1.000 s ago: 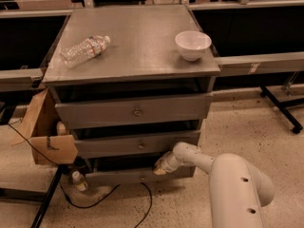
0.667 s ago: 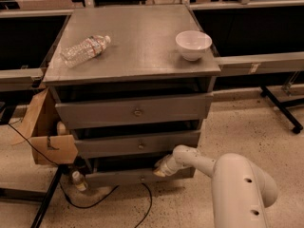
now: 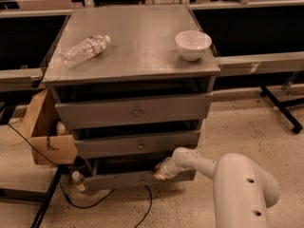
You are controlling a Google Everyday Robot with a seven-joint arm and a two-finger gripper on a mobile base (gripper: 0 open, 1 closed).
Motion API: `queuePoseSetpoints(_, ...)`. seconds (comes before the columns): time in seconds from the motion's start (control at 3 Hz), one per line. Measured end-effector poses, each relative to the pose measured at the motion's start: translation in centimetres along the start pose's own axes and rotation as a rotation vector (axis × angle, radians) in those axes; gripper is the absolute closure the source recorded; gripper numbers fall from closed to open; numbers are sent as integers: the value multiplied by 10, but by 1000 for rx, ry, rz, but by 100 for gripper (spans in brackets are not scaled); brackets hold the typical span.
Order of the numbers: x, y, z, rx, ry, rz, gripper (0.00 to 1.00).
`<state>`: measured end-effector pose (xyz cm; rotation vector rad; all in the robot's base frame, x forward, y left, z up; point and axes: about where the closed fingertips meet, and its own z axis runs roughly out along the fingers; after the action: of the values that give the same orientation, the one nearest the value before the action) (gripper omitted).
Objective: Open bottom drawer
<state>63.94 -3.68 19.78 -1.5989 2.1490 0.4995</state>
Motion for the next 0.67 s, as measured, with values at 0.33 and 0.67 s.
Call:
queuePoseSetpoints(0.33,-2,2,-2,-4,1,-2,28)
queuePoseSetpoints(0.67,1,22,2,-30,9,-13,5)
